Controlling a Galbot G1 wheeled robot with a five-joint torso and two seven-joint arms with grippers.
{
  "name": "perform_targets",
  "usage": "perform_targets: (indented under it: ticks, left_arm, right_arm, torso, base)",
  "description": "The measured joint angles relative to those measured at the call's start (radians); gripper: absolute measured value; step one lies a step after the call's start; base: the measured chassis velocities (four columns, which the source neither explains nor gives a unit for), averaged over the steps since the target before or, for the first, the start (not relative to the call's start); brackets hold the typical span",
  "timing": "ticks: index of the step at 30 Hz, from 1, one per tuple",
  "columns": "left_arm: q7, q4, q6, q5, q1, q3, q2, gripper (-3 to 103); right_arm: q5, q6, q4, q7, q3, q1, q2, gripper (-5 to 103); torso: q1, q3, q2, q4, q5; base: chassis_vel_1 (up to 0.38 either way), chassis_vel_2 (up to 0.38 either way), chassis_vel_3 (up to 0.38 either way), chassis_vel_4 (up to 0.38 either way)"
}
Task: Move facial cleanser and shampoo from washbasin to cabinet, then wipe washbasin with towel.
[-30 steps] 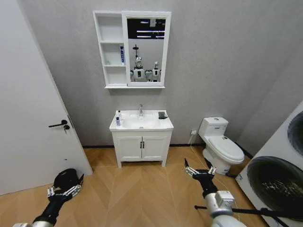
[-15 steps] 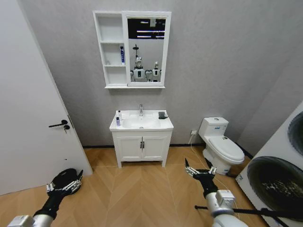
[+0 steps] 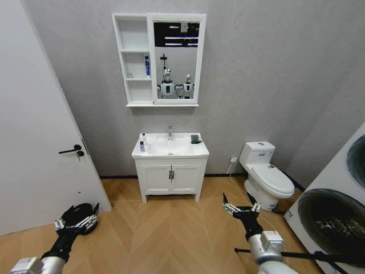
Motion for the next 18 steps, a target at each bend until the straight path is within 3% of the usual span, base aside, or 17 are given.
perform_targets:
  ticks: [10,18]
  left_arm:
    - [0.012,-0.001,-0.003,0.007,0.0,-0.004,-0.005,100]
    - [0.01,-0.01,-0.001,0.007,-0.009,-0.006,-0.002,100]
  right_arm:
    - [0.0,0.017,-0.009,-0.001,0.005,-0.004,-0.001,100]
    - [-0.006,0.023,-0.009,-0.003,0.002,-0.011,0.003,100]
  torso:
    - [0.0,0.0,0.0,0.0,0.0]
    - [0.0,0.0,0.0,0.0001,-0.0003]
  base:
    - [-0.014,0.013,0.021,-0.014]
    - [-0.157,0.158,0.165,-0.184]
